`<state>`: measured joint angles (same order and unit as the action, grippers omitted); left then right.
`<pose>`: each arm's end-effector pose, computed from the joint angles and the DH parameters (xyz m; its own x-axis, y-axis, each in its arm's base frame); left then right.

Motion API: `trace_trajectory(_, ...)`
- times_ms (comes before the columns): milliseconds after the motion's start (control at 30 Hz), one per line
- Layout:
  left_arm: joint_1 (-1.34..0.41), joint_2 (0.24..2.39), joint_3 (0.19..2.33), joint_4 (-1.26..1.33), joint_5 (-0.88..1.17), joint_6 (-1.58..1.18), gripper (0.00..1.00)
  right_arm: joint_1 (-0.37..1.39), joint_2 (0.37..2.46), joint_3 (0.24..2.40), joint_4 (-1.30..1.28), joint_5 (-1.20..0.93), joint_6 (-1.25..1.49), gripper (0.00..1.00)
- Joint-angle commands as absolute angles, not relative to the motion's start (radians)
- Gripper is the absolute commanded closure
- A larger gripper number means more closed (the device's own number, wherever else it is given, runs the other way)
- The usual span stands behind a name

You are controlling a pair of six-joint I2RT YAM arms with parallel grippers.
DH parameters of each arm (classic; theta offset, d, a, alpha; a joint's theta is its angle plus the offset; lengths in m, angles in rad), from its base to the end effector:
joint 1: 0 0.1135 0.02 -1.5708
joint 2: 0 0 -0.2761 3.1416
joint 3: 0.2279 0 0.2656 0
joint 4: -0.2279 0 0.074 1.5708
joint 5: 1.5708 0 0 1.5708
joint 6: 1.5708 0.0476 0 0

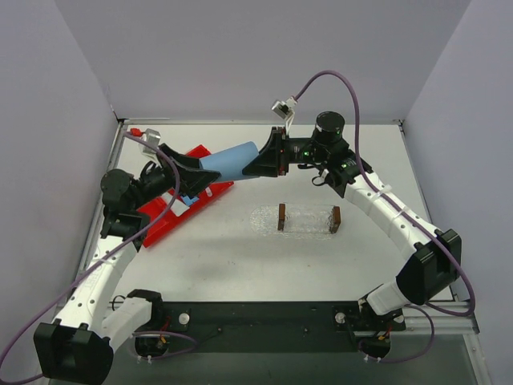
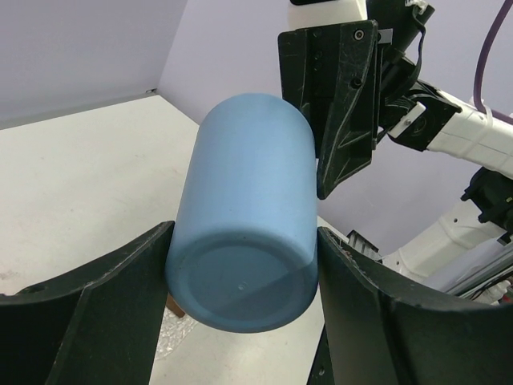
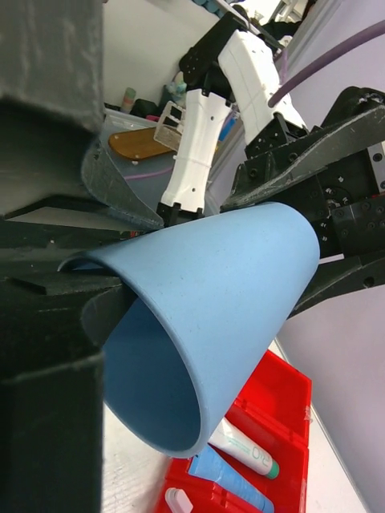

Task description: Prepare toiletry sets of a toothbrush and toothpaste on the tray

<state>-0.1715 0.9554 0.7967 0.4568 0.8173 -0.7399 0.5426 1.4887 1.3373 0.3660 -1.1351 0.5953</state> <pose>0.2182 -0.0730 0.3886 -0.3281 -0.4113 -0.8504 0.7887 0.3762 -0.4863 0.2810 0.2198 0.4290 -0.3966 0.0372 -0.9172 -0.9108 -0.1411 0.3880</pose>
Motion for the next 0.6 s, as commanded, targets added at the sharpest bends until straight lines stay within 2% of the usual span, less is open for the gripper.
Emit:
trace_trajectory(0, -0.175, 0.953, 0.781, 0.422, 0.784, -0.670, 1.00, 0.554, 1.463, 1.401, 0.394, -1.187, 0.549, 0.87)
trace_trajectory(100, -0.175, 0.953, 0.785, 0.420, 0.785, -0.672, 1.00, 0.554, 1.453, 1.401, 0.358, -1.189, 0.514, 0.94)
trace_trajectory(167, -0.175, 0.951, 0.788, 0.414, 0.787, -0.672, 0.95, 0.552, 1.445, 1.402, 0.333, -1.190, 0.489, 0.99)
trace_trajectory(400, -0.172, 0.946, 0.801, 0.379, 0.775, -0.660, 0.55, 0.552, 1.411, 1.414, 0.163, -1.180, 0.350, 1.00)
trace_trajectory(433, -0.172, 0.945, 0.802, 0.371, 0.770, -0.658, 0.43, 0.551, 1.408, 1.414, 0.149, -1.177, 0.322, 1.00)
trace_trajectory(500, -0.170, 0.945, 0.801, 0.365, 0.769, -0.655, 0.35, 0.545, 1.398, 1.414, 0.130, -1.170, 0.307, 1.00)
trace_trajectory(533, -0.169, 0.943, 0.802, 0.362, 0.767, -0.655, 0.24, 0.545, 1.394, 1.411, 0.115, -1.169, 0.299, 1.00)
trace_trajectory(567, -0.167, 0.943, 0.804, 0.361, 0.769, -0.655, 0.22, 0.543, 1.391, 1.413, 0.104, -1.164, 0.282, 1.00)
